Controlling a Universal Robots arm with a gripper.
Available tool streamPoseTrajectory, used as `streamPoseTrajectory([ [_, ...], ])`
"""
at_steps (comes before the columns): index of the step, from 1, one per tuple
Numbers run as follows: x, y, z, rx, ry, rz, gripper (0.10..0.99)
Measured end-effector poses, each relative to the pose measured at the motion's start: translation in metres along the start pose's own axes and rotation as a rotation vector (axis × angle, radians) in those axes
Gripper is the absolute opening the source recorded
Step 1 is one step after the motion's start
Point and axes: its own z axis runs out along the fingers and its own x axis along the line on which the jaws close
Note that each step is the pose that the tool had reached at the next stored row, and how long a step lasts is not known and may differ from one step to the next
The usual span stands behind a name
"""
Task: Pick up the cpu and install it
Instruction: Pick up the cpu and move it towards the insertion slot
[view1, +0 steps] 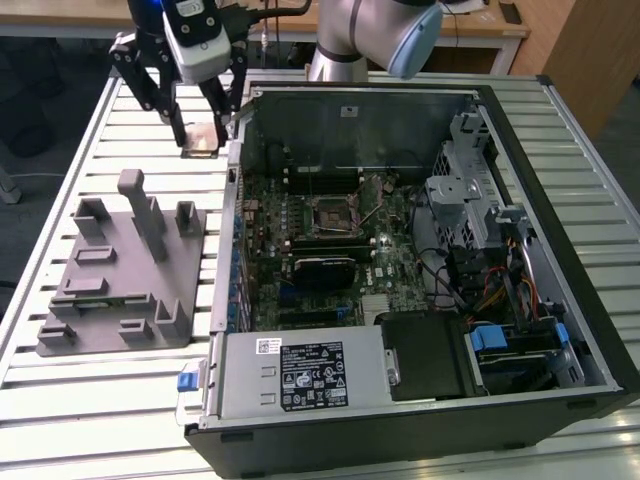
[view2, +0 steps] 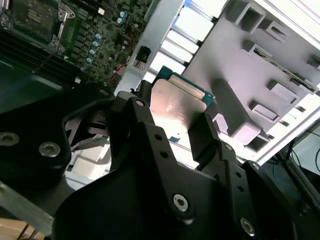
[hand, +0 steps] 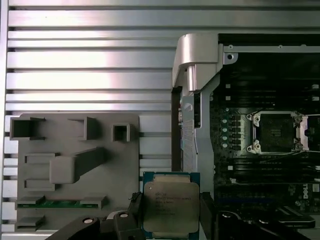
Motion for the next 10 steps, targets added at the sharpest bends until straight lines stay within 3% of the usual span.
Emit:
streamPoseTrajectory([
  [10,-0.0305,0.0039,0.0011,0.0,-0.0002,0.0,0.541],
])
